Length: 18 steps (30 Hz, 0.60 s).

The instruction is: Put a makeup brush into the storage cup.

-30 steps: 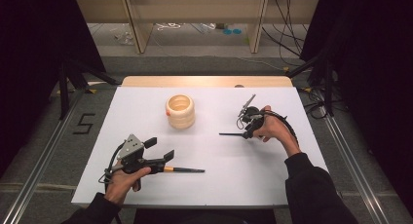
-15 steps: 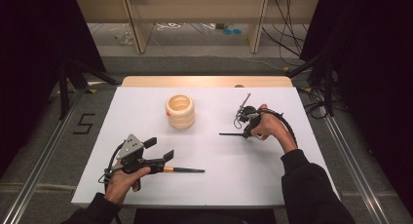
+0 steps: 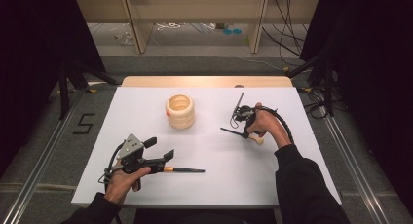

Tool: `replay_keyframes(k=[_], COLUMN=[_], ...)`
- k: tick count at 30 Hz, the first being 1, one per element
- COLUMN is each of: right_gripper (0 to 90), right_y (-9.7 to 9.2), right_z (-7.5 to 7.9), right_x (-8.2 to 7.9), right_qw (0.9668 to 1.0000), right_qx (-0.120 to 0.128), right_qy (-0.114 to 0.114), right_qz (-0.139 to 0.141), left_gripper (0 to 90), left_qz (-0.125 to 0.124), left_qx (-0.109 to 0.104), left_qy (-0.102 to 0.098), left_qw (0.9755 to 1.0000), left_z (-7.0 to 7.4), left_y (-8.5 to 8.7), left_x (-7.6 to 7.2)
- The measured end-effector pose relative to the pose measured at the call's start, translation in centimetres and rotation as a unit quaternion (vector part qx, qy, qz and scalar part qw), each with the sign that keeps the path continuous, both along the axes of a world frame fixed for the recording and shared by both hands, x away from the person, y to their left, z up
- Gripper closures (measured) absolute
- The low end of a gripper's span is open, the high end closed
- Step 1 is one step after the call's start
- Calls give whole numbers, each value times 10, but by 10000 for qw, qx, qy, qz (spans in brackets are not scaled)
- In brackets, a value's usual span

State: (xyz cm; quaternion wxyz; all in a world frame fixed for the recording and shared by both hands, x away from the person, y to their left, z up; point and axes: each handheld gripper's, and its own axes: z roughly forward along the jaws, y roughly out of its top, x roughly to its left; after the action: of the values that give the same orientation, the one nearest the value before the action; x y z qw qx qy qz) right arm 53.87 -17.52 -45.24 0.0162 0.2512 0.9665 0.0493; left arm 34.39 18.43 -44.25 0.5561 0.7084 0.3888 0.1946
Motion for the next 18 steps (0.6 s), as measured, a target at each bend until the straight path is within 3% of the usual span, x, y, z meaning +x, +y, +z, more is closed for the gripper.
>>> replay_keyframes(k=[4, 14, 18], right_gripper=[821, 831, 832], right_y=[4, 4, 1], right_z=[0, 1, 11], right_x=[0, -3, -5], right_qw=[9997, 9999, 9998], right_qx=[-205, -70, 77], right_qy=[-43, -61, -136], right_qz=[93, 47, 132], left_gripper=[173, 173, 173], left_qz=[21, -15, -27], left_qx=[-45, -29, -16], left_qy=[-16, 27, 50], left_qw=[10000, 10000, 10000], left_z=[1, 0, 0], left_y=[2, 1, 1], left_x=[0, 1, 1])
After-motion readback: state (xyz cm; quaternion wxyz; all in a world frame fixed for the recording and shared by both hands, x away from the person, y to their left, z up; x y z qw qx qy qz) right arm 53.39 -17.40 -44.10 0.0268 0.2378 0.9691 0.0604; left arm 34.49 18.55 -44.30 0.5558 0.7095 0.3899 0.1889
